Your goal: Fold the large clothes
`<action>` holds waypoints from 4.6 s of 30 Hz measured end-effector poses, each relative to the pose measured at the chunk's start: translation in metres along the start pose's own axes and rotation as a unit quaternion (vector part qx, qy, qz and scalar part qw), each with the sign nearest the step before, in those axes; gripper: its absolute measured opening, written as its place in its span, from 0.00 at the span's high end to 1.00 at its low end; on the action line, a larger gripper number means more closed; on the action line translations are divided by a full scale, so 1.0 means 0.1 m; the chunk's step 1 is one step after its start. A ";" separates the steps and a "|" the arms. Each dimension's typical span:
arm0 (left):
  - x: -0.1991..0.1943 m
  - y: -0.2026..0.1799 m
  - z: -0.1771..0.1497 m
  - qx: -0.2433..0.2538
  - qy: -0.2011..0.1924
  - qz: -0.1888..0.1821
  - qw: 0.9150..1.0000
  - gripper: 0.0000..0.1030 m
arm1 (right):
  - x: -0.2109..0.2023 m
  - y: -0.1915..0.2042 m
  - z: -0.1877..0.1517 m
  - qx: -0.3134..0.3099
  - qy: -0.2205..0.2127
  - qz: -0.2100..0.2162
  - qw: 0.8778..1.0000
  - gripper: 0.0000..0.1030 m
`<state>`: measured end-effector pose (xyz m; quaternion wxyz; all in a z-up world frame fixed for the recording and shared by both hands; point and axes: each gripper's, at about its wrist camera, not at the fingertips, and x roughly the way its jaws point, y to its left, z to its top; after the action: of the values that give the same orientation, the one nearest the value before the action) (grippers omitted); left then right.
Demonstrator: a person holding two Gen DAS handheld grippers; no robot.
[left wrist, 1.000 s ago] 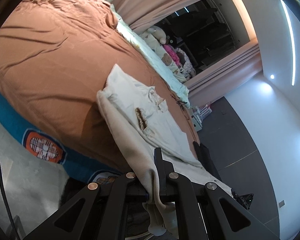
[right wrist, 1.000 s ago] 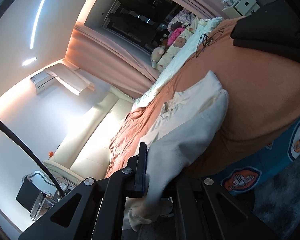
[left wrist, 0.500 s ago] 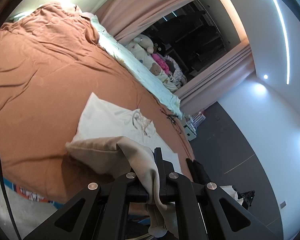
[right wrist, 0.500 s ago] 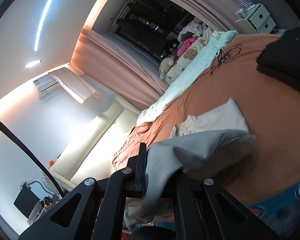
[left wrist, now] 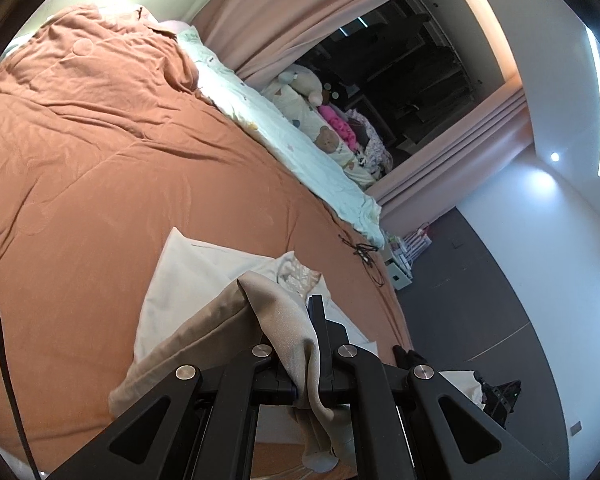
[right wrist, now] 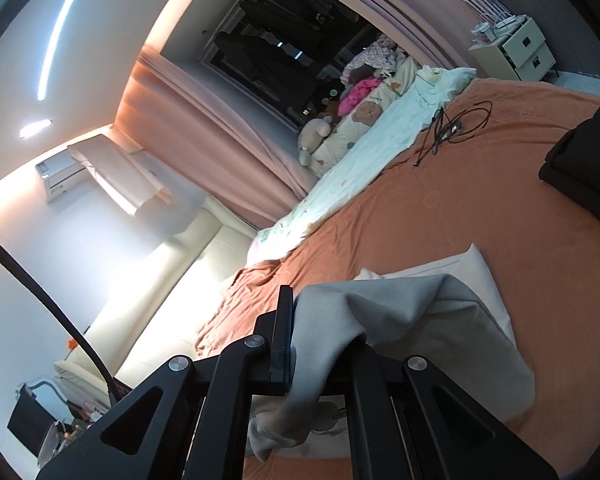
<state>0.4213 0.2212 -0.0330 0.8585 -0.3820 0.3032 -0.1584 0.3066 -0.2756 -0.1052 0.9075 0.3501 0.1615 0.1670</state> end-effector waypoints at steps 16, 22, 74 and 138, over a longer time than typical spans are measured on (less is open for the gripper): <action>1.21 0.64 0.28 -0.030 0.041 0.058 0.997 0.96 | 1.06 -0.25 0.24 0.024 0.050 -0.064 0.996 0.98; 1.64 0.95 0.27 -0.044 0.073 0.112 0.990 0.95 | 1.45 -0.34 0.22 0.049 0.080 -0.121 0.988 0.97; 3.34 0.36 -0.41 0.231 0.276 0.270 0.893 1.00 | 3.49 1.09 -0.34 -0.212 0.348 -0.256 0.877 1.00; 1.34 0.55 -0.17 0.125 0.129 0.246 0.952 0.42 | 2.37 2.04 -0.75 -0.178 0.253 -0.239 0.920 0.50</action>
<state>0.5157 0.1805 -0.1366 0.8653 -0.1610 0.4740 -0.0269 0.4483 0.0093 -0.0588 0.8969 0.0795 0.4318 0.0539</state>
